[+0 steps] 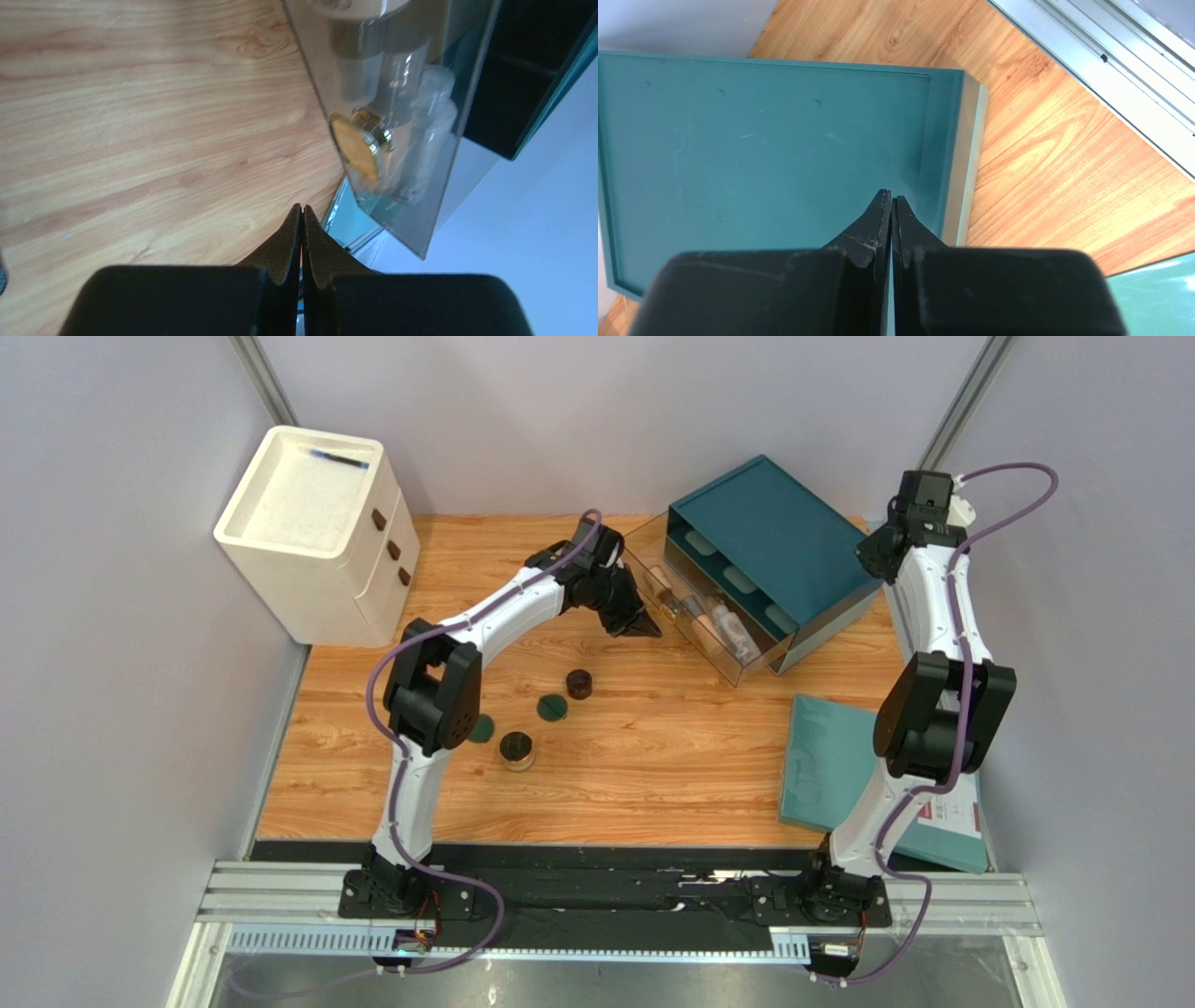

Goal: Organize the makeup

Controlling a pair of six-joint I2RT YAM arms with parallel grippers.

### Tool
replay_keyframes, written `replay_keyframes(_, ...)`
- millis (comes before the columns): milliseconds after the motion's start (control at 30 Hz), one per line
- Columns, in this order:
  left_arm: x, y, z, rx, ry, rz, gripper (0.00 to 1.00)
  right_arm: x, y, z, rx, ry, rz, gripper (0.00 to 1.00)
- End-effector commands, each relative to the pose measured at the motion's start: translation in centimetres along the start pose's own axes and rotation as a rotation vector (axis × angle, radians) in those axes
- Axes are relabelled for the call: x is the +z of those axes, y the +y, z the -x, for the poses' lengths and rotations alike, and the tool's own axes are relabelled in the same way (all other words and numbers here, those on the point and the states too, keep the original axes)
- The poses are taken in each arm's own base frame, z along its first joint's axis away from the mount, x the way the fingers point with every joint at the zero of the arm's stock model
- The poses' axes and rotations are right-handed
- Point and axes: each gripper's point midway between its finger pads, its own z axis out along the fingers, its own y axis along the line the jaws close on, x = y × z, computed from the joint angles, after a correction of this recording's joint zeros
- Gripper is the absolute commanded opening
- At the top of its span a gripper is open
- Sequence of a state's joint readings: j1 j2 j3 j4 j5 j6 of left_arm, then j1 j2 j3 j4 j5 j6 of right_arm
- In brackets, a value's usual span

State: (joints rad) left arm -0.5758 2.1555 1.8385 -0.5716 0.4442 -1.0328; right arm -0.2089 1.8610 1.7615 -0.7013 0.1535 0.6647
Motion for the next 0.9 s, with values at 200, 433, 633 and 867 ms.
replay_keyframes(200, 2.2, -4.6, 2.4, -0.048, -0.046, -0.076, 0.00, 2.6, 0.7, -2.2, -0.041, 0.118, 0.053, 0.00)
replay_keyframes(433, 5.4, -6.2, 1.2, -0.057, -0.006, -0.105, 0.00, 3.5, -0.2, -5.3, -0.077, 0.235, 0.068, 0.00)
replay_keyframes(633, 7.9, -9.3, 0.5, -0.122, 0.025, -0.250, 0.00, 3.8, -0.9, -6.7, -0.079, 0.304, 0.082, 0.00)
replay_keyframes(867, 9.8, -13.3, 0.3, -0.215, 0.039, -0.381, 0.00, 3.7, -1.0, -7.7, -0.085, 0.346, 0.099, 0.00)
